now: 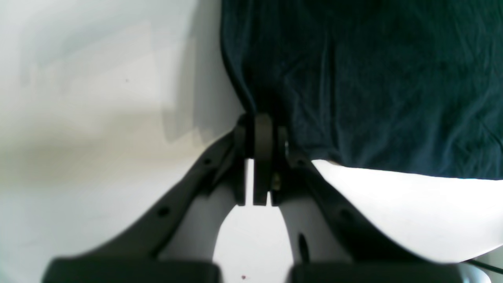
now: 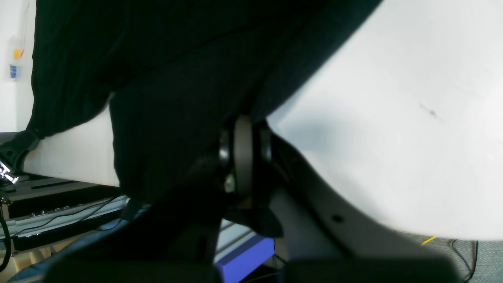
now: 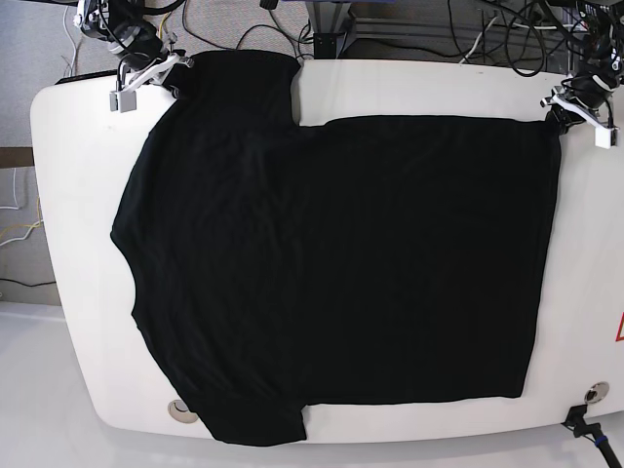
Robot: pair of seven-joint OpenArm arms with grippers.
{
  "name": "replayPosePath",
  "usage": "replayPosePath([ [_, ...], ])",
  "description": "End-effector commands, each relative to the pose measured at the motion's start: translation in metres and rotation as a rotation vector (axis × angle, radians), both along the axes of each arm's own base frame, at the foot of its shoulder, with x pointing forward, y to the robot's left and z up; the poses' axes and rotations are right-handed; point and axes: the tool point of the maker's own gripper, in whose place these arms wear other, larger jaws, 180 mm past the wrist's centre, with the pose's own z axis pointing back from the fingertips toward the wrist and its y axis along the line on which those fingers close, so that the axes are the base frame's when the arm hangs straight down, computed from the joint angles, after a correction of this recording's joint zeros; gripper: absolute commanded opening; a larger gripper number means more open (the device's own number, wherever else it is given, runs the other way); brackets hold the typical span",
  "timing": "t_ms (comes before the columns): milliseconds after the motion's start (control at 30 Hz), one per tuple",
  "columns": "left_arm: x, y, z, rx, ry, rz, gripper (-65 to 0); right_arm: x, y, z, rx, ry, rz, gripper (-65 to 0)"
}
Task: Fold the T-shirt properly
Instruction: 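Hold the shoulder edges and pull them apart to stretch the shirt, then drag the shirt toward the robot with both grippers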
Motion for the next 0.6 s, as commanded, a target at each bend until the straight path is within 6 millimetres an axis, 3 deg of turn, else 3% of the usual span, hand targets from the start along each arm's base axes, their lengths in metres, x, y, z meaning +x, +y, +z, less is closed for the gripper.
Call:
replayPosePath([
  [0, 0.009, 0.002, 0.011, 0.012, -0.03, -0.025, -65.0, -0.004, -0.003, -0.002, -0.02, 0.021, 0.016, -65.0],
  [167, 0.012, 0.001, 0.016, 0.016, -0.041, -0.041, -65.0, -0.001, -0.004, 0.002, -0.024, 0.004, 0.024, -65.0],
  [200, -0.005, 0.0, -0.002, 0.018, 0.053, -0.045, -65.0, -0.007, -0.003, -0.001, -0.023, 0.021, 0.014, -65.0],
  [233, -0.007, 0.0, -0.001, 0.014, 0.055, -0.041, -65.0, -0.005, -0.003, 0.002, -0.024, 0.013, 0.018, -65.0],
  [567, -0.031, 0.014, 0.036, 0.045, 0.016, -0.019, -65.0, -0.011, -0.008, 0.034, -0.054, -0.056, 0.023, -65.0],
])
